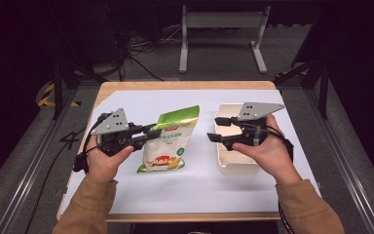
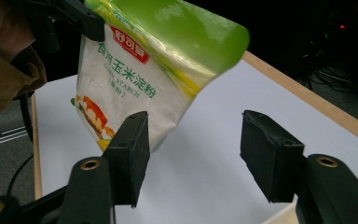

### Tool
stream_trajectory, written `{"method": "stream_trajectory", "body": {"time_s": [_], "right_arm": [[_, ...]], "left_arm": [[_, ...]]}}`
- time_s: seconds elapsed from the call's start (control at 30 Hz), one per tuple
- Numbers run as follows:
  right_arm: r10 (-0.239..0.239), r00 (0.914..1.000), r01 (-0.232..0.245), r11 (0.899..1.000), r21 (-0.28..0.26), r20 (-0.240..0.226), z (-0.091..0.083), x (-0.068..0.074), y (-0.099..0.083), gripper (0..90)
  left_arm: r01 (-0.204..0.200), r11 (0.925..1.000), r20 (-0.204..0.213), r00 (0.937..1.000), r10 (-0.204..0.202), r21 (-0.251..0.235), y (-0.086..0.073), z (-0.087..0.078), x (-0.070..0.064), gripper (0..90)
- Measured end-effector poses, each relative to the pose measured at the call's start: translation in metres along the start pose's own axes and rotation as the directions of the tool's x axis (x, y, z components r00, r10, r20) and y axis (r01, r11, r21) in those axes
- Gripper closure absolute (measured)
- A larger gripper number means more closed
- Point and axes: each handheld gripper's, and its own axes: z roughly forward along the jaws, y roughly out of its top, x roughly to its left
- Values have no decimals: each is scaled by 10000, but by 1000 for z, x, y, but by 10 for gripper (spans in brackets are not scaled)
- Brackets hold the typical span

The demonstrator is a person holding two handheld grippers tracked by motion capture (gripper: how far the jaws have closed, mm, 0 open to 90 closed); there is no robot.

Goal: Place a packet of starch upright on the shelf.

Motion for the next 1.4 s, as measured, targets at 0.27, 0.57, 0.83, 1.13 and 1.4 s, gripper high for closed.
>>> {"method": "stream_trajectory", "body": {"time_s": [0.27,0.57,0.83,1.13,1.4], "right_arm": [[-47,9974,63,9997,221,-723,30,7,1,357],[158,9899,-101,9991,410,-1407,57,7,7,348],[178,9750,-43,9981,613,-2214,73,8,12,524],[-418,9754,572,9962,651,-2164,60,12,24,793],[-1067,9832,1217,9879,966,-1483,49,20,39,827]], "left_arm": [[-153,9997,164,9997,156,-190,5,-3,-6,788],[-184,9990,503,9985,204,-409,6,-3,-9,788],[-152,9985,639,9978,185,-518,5,-3,-8,788],[25,9984,425,9991,-1,-560,2,-6,-3,780],[193,9965,384,9991,-162,-809,0,-6,0,762]]}}
